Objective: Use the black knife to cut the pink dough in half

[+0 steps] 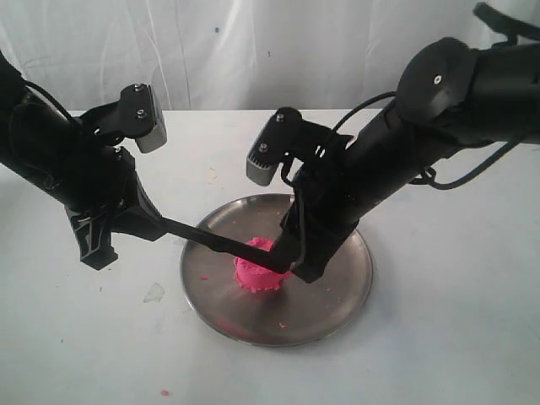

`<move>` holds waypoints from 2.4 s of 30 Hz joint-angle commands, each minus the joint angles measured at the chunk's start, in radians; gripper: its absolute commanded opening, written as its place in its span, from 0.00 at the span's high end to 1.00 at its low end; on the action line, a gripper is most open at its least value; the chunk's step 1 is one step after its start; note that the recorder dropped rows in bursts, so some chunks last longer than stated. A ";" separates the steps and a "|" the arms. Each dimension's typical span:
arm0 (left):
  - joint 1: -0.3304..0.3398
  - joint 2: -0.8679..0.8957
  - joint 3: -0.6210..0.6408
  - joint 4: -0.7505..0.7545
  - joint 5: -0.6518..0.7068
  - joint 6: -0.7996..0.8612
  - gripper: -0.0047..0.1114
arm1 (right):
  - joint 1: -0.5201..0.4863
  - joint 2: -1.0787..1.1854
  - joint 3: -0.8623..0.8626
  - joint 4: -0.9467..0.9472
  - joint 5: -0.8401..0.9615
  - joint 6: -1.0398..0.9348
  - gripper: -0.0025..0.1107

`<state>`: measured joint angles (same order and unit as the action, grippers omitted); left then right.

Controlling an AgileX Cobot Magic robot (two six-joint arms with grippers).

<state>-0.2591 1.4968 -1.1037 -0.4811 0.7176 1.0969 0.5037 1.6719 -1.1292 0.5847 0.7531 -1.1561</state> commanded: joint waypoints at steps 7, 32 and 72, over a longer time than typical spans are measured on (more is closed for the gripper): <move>-0.004 -0.009 -0.003 -0.020 0.011 0.000 0.96 | -0.083 0.093 0.002 0.269 0.052 -0.292 0.60; -0.004 -0.009 -0.003 -0.020 0.008 0.000 0.96 | -0.085 0.203 0.002 0.448 0.083 -0.606 0.60; -0.004 -0.009 -0.003 -0.020 -0.013 0.002 0.96 | -0.085 0.265 -0.009 0.525 -0.015 -0.777 0.67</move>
<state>-0.2591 1.4968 -1.1037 -0.4811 0.6992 1.0969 0.4235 1.9246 -1.1292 1.0987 0.7402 -1.9207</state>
